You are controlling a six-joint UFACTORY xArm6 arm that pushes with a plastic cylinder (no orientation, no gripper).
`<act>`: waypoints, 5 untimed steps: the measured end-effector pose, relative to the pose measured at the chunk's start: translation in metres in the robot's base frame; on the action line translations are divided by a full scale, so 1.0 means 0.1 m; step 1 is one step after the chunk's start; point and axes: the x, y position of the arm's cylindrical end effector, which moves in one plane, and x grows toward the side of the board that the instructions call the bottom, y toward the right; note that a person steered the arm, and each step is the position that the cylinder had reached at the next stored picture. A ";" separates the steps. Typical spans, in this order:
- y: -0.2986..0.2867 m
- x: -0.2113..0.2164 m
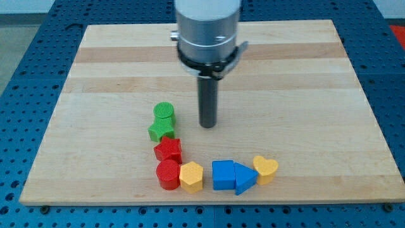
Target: Move the green circle towards top left
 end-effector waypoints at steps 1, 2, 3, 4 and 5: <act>-0.40 -0.01; -0.74 -0.24; -0.92 -0.60; -0.99 -0.44; -1.01 -0.11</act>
